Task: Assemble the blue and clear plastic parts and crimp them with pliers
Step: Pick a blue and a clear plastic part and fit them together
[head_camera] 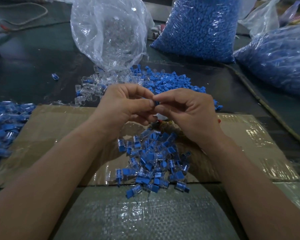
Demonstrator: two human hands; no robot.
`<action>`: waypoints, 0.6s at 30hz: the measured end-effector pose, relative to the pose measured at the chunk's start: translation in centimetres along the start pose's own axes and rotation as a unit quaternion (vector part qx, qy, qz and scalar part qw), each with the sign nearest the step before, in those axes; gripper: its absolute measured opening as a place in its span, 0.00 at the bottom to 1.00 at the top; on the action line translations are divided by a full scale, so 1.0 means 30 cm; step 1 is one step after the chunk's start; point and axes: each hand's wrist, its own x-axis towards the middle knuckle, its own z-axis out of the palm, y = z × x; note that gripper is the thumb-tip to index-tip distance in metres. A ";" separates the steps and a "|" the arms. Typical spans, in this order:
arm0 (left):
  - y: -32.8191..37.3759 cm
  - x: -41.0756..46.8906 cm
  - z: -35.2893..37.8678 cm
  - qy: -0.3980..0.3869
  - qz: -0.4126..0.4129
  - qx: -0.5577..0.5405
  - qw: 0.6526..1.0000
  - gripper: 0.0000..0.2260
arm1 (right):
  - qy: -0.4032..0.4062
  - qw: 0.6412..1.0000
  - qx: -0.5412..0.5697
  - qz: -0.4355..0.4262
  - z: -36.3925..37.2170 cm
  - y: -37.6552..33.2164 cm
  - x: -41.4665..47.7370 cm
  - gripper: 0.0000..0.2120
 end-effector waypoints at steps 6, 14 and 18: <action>0.000 -0.002 0.004 0.007 -0.008 -0.007 1.000 0.07 | -0.008 1.000 0.015 0.003 -0.001 0.004 -0.003 0.17; -0.001 -0.001 0.001 -0.006 -0.026 -0.019 0.999 0.06 | 0.010 0.999 -0.019 -0.024 -0.004 0.013 -0.004 0.15; -0.003 0.000 -0.004 -0.011 -0.030 -0.030 0.999 0.08 | 0.014 0.999 -0.038 -0.019 -0.006 0.012 -0.004 0.15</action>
